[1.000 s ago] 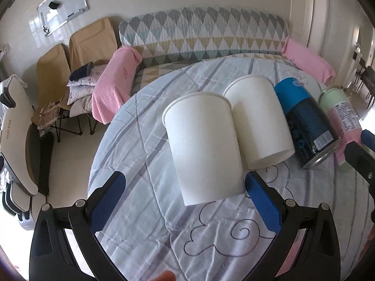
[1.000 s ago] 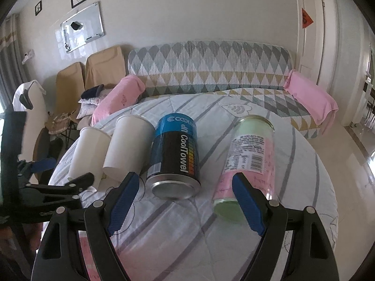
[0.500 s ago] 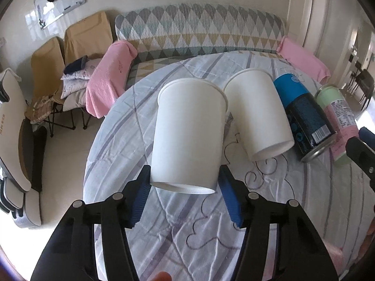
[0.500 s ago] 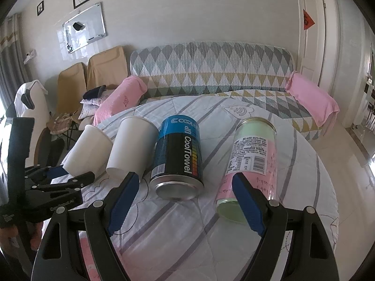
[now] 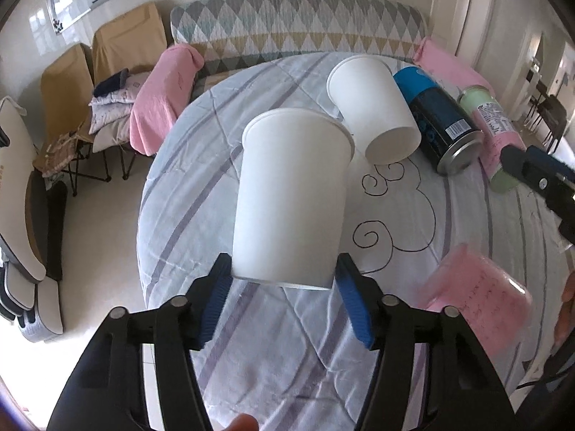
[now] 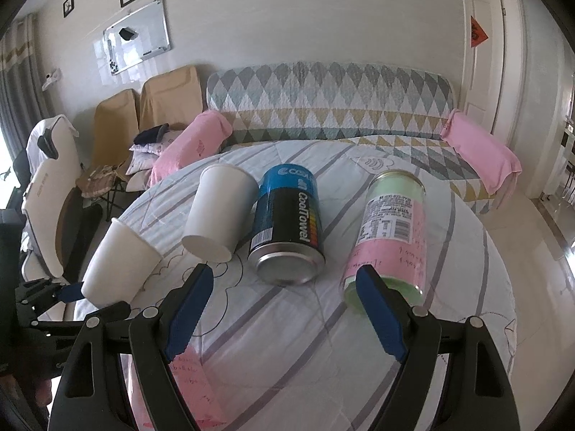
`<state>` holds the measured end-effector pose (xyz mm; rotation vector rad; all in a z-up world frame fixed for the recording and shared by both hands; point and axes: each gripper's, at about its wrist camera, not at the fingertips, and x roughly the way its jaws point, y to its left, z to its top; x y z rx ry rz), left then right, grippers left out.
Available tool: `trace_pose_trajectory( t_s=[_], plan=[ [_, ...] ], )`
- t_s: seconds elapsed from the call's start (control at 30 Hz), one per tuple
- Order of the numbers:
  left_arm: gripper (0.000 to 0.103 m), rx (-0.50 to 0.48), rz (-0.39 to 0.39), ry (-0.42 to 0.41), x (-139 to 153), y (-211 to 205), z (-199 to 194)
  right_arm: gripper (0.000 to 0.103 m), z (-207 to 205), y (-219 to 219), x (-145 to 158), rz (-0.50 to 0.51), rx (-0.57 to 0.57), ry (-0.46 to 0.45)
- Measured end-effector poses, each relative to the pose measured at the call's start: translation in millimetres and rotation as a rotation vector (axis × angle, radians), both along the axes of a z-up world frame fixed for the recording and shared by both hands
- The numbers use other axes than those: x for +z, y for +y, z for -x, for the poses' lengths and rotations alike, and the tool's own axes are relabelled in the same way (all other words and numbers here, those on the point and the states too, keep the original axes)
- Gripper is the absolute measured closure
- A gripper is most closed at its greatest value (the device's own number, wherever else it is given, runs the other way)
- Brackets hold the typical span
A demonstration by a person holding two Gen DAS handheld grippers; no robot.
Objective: Flip cup upright
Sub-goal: 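Lift the white cup with the left gripper and rotate it rim-up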
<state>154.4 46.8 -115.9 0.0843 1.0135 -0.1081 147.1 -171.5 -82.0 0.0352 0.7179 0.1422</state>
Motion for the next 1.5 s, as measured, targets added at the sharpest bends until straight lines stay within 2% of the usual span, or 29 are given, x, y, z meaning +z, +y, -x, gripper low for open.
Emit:
trace_pose_trajectory(
  t_s=[0.07,0.23,0.5,0.57,0.63,0.67,0.9,1.1,1.37,1.5],
  plan=[
    [0.025,0.006,-0.003,-0.013,5,-1,-4,0.02,0,3,-3,0.005,0.005,0.009],
    [0.014,-0.004,-0.026,-0.047,15,-7,-20,0.02,0,7,-8,0.016,0.014,0.027],
    [0.014,-0.011,-0.09,0.008,1,-19,-55,0.02,-4,8,-11,0.04,0.03,0.041],
    [0.019,-0.004,-0.098,0.013,-1,-20,-58,0.02,-5,8,-12,0.043,0.035,0.047],
    [0.031,0.004,-0.092,-0.015,2,-20,-56,0.02,-4,9,-13,0.048,0.044,0.049],
    [0.033,0.004,-0.083,-0.032,5,-20,-54,0.02,-5,10,-13,0.05,0.045,0.05],
    [0.033,-0.008,-0.002,-0.186,25,-15,-30,0.02,-4,9,-12,0.048,0.042,0.045],
    [0.032,-0.02,-0.014,-0.263,22,-14,-9,0.02,-3,8,-11,0.051,0.046,0.047],
    [0.032,-0.024,0.013,-0.22,13,-10,5,0.02,3,9,-11,0.053,0.043,0.052],
    [0.028,-0.002,0.057,-0.154,13,-5,-5,0.02,10,9,-10,0.056,0.038,0.051]
  ],
)
